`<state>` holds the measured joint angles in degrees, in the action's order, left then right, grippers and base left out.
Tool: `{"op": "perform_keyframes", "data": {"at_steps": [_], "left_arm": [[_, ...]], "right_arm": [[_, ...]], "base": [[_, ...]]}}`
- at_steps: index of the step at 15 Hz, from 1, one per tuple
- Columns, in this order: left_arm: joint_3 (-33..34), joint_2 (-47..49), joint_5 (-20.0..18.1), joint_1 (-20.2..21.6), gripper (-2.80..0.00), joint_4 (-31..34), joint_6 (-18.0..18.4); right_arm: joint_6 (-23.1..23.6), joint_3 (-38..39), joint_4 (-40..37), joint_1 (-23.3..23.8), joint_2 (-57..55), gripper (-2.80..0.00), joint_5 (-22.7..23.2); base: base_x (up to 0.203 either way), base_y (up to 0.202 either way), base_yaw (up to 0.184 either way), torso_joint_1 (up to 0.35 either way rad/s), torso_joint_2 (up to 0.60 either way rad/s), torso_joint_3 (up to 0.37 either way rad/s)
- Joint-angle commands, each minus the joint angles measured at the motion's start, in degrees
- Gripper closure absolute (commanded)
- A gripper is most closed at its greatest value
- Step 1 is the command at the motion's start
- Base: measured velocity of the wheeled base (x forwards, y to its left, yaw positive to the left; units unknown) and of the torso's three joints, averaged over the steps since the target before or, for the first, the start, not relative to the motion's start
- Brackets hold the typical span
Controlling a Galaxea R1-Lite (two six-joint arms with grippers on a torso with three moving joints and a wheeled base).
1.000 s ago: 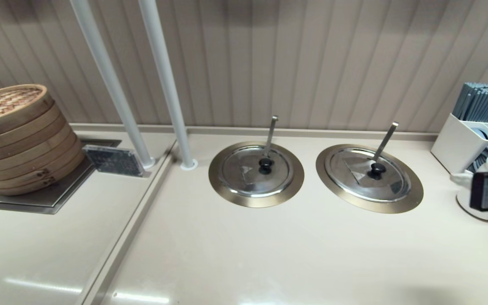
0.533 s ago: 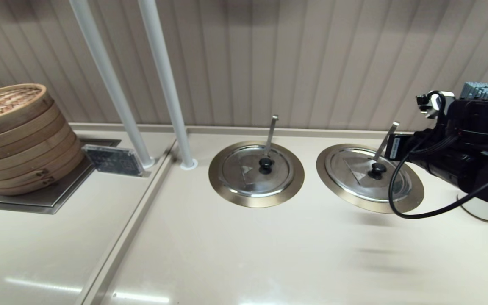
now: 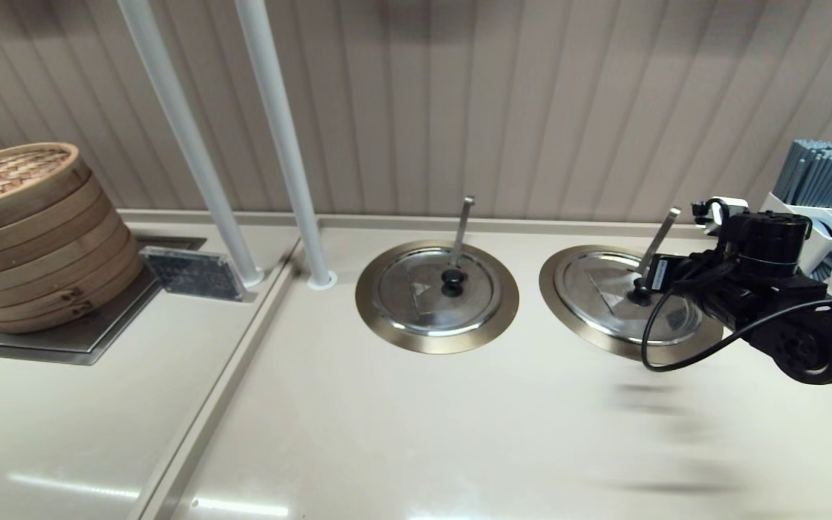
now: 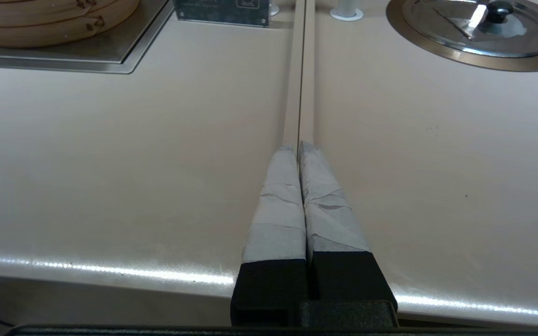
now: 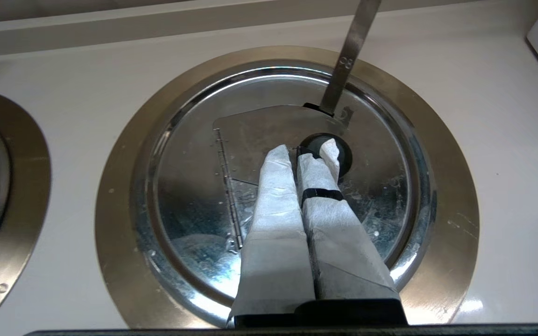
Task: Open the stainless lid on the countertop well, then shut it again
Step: Open the lid
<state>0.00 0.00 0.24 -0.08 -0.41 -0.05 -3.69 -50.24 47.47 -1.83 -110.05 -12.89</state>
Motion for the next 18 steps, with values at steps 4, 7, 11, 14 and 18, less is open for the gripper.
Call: {"op": "perform_keyframes", "data": {"at_steps": [4, 7, 11, 14, 18], "left_arm": [[0.00, 0.00, 0.02, -0.01, 0.00, -0.02, -0.03], [0.00, 0.00, 0.02, -0.01, 0.00, -0.02, -0.03], [0.00, 0.00, 0.02, -0.01, 0.00, -0.02, -0.03], [0.00, 0.00, 0.02, -0.01, 0.00, -0.02, -0.03], [0.00, 0.00, 0.02, -0.01, 0.00, -0.02, -0.03]], "right_arm": [[-0.23, -0.04, 3.73, 1.57, -4.71, -2.80, 0.58], [-0.27, 0.44, 9.30, 2.05, -8.73, -2.80, 2.23], [-0.27, -0.17, 22.13, 3.43, -16.89, -2.80, 2.19], [-0.26, -1.71, 26.48, 3.73, -20.80, -2.80, 1.94], [-0.11, -2.31, 29.30, 4.73, -23.26, -2.80, 2.24]], "base": [[0.000, 0.000, 0.000, 0.000, 0.00, 0.000], [0.000, 0.000, 0.000, 0.000, 0.00, 0.000], [0.000, 0.000, 0.000, 0.000, 0.00, 0.000], [0.000, 0.000, 0.000, 0.000, 0.00, 0.000], [0.000, 0.000, 0.000, 0.000, 0.00, 0.000]]}}
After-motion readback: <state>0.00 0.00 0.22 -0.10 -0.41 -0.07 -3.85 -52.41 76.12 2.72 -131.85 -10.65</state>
